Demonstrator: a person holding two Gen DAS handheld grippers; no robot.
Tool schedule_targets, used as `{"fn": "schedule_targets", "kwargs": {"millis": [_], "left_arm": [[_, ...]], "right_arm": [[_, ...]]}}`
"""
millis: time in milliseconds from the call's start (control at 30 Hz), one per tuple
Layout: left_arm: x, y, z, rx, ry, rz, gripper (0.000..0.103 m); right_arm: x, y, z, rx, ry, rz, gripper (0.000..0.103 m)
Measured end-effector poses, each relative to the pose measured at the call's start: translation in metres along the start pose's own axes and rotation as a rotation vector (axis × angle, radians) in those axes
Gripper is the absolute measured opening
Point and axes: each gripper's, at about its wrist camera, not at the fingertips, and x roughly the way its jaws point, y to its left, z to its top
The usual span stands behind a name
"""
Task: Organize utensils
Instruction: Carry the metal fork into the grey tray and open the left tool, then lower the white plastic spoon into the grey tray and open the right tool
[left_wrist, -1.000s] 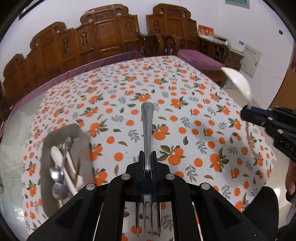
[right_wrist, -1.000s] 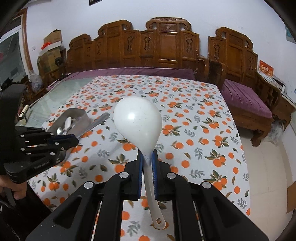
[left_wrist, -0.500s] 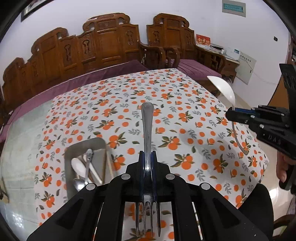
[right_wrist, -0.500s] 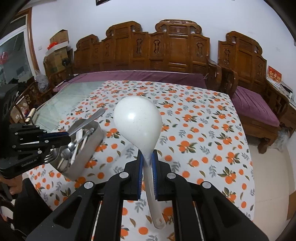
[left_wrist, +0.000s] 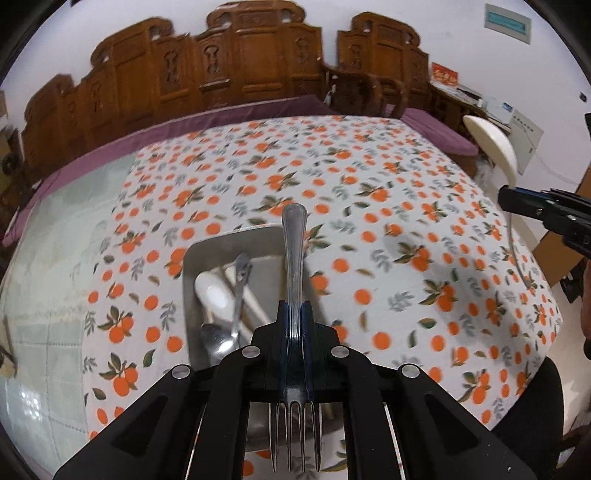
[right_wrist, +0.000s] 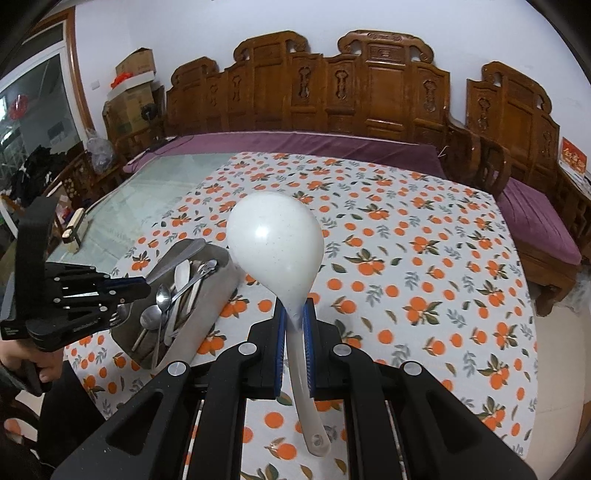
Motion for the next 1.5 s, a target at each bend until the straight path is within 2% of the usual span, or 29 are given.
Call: {"fn": "schedule_targets", "kwargs": {"millis": [300,600,867,933,1000,1133,1200,1267,1367,1433,1467,1500], "left_arm": [[0.038,0.027,-0.012,-0.048,0.072,0.011,0.006],[0.065,0.029,-0.015,-0.061,0.117,0.006,0.006],[0.071,0.031,-0.013,-0.078,0.119,0.001,0.006],[0.067,0.032,-0.013,-0.078,0.113,-0.001,0.009],[0.059,0.035,-0.012,-0.085,0.097,0.002,0.018],[0.032,0.047,-0.011,-0.108,0.047,0.008,0.02],[0.019,0.054,-0.012,-0.119,0.022,0.018,0.027],[0.003,0.062,-0.014,-0.129,-0.005,0.031,0.03],[-0.014,0.075,-0.018,-0.149,-0.027,0.04,0.03],[-0.023,0.082,-0.021,-0.161,-0.041,0.051,0.038],[-0.028,0.086,-0.022,-0.165,-0.05,0.057,0.049],[-0.033,0.088,-0.024,-0.166,-0.059,0.065,0.055]], "right_arm": [[0.026,0.018,-0.002,-0.004,0.042,0.023,0.011],[0.032,0.023,-0.006,0.002,0.063,0.035,0.011],[0.034,0.026,-0.004,0.005,0.062,0.047,0.011],[0.035,0.029,-0.004,0.006,0.06,0.054,0.011],[0.036,0.032,-0.002,0.006,0.059,0.064,0.011],[0.04,0.048,0.002,0.0,0.053,0.097,0.011],[0.044,0.057,0.004,0.001,0.051,0.117,0.011],[0.048,0.067,0.007,-0.001,0.05,0.136,0.011],[0.055,0.085,0.011,-0.01,0.05,0.157,0.011],[0.058,0.096,0.015,-0.014,0.049,0.169,0.011],[0.061,0.103,0.016,-0.016,0.048,0.175,0.011],[0.064,0.109,0.018,-0.016,0.047,0.182,0.011]]}}
